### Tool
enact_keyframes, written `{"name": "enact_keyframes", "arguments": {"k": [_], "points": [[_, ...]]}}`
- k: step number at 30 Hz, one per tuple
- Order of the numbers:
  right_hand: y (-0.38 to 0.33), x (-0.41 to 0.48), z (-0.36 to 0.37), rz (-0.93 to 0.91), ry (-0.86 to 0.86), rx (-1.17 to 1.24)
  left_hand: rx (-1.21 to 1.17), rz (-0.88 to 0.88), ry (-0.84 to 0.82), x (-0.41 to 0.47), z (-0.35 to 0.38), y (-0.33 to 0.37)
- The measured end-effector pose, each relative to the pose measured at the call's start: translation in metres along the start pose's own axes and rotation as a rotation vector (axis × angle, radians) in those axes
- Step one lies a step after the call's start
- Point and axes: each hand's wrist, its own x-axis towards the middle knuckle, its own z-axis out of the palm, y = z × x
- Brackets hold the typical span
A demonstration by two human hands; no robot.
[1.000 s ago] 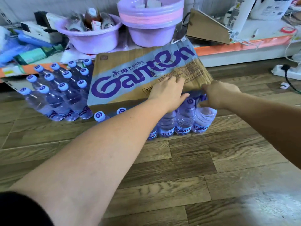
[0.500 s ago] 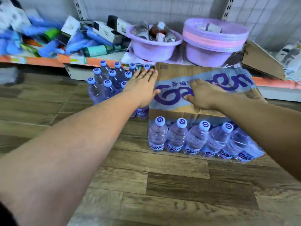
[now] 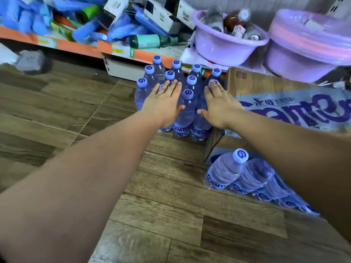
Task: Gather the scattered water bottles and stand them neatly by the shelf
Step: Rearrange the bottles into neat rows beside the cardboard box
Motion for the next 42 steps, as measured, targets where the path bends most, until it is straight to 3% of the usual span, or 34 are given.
{"name": "enact_keyframes", "arguments": {"k": [6, 11, 19, 28, 32, 36, 42], "points": [[-0.005, 0.015, 0.011, 0.075, -0.076, -0.030, 0.030, 0.097, 0.039, 0.021, 0.022, 0.007], [-0.004, 0.014, 0.013, 0.030, 0.050, -0.175, -0.040, 0.085, 0.048, 0.038, 0.029, 0.021], [-0.024, 0.003, 0.014, -0.021, -0.019, 0.021, 0.026, -0.024, 0.014, 0.016, 0.008, 0.026], [-0.052, -0.046, 0.000, -0.009, -0.092, 0.315, 0.131, 0.093, -0.167, -0.041, -0.004, 0.008], [-0.061, -0.083, -0.007, -0.037, -0.247, 0.342, 0.164, 0.144, -0.364, -0.070, -0.009, 0.015], [-0.054, -0.113, -0.010, 0.009, -0.395, 0.395, 0.010, 0.086, -0.526, -0.094, -0.016, 0.033], [-0.017, -0.156, -0.009, 0.053, -0.458, 0.366, -0.050, 0.187, -0.531, -0.111, -0.025, 0.086]]}}
